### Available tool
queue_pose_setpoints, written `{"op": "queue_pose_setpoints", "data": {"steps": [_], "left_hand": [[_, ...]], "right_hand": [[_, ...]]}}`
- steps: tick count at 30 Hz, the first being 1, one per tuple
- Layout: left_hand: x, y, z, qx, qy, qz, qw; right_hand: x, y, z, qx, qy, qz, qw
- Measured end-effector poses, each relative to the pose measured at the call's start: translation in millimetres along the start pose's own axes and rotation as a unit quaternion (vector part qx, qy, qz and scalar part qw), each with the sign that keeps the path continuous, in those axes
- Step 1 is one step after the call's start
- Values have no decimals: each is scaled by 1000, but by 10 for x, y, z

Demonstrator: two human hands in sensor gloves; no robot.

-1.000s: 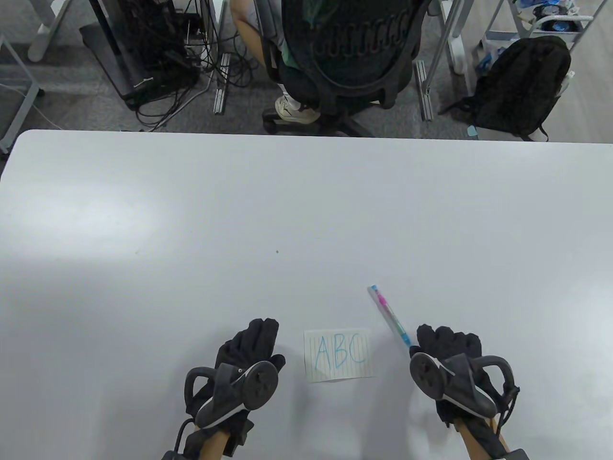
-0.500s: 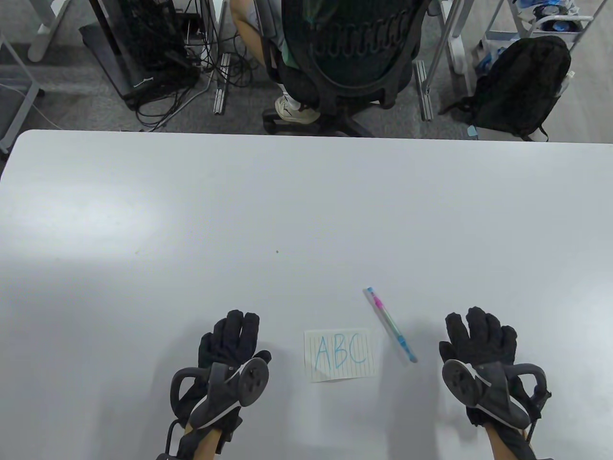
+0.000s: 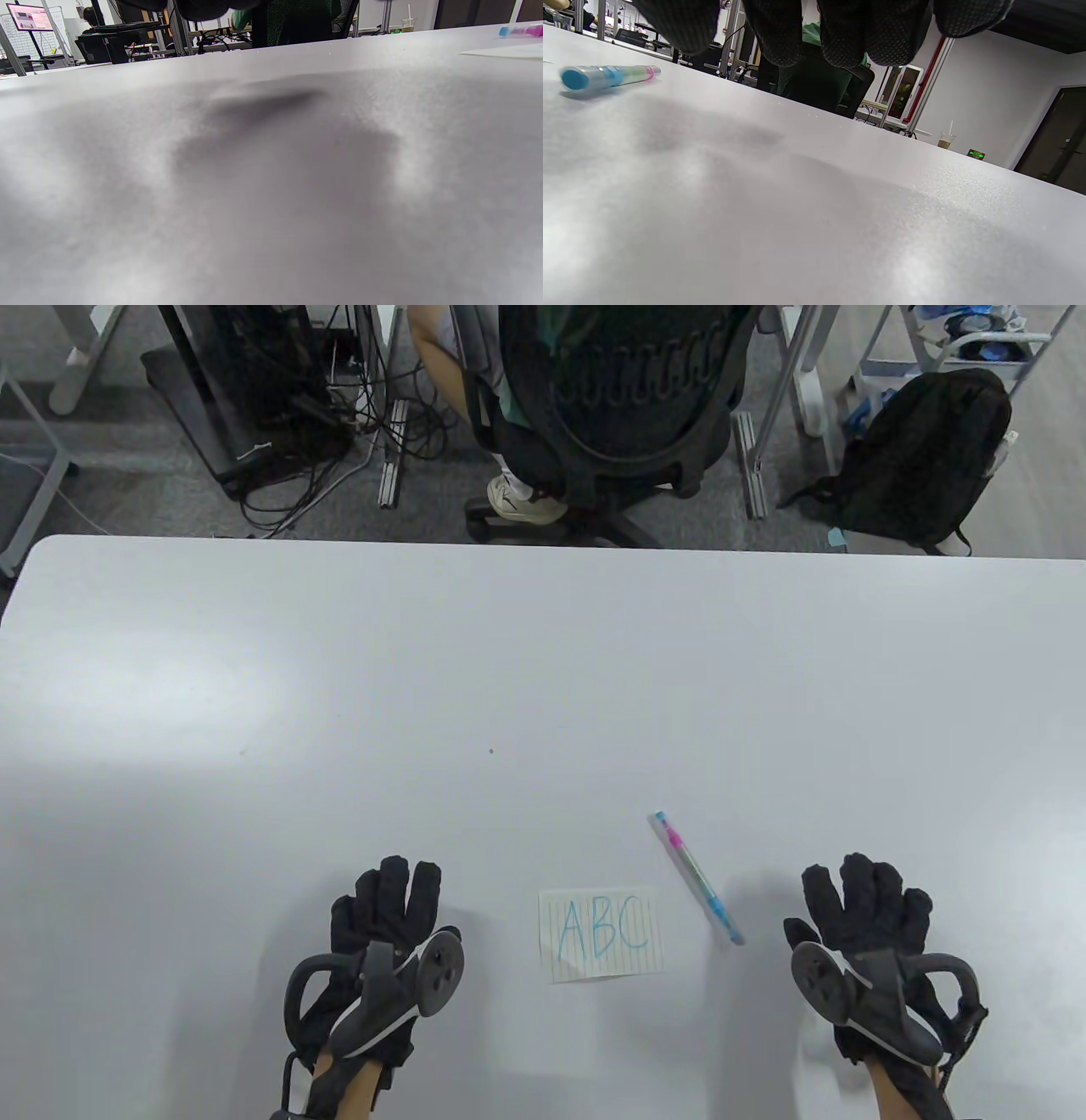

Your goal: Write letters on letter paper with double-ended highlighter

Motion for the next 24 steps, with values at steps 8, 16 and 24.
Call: {"op": "queue_pose_setpoints", "data": {"steps": [8,16,24], "left_hand": [[-12,0,30,-5,-8,-2,1000],[-14,15,43,-6,-19,-6,1000],[-30,25,59,-9,-24,-9,1000]], "right_hand": [[-10,4,38,-6,8,-4,1000],[-32,-1,101,-14,19,-7,1000],[-58,11,139,-14,32,-13,999]]}}
Point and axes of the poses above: the tracker on the back of each hand, its own z axis roughly to the thumb side, its own y axis roughly from the fingertips to the wrist, x = y × z, the point moved 5 cm from there along -y, roughly from the wrist to the fingertips, and after that the axes turned 15 degrees about y, right-handed, at the moved point
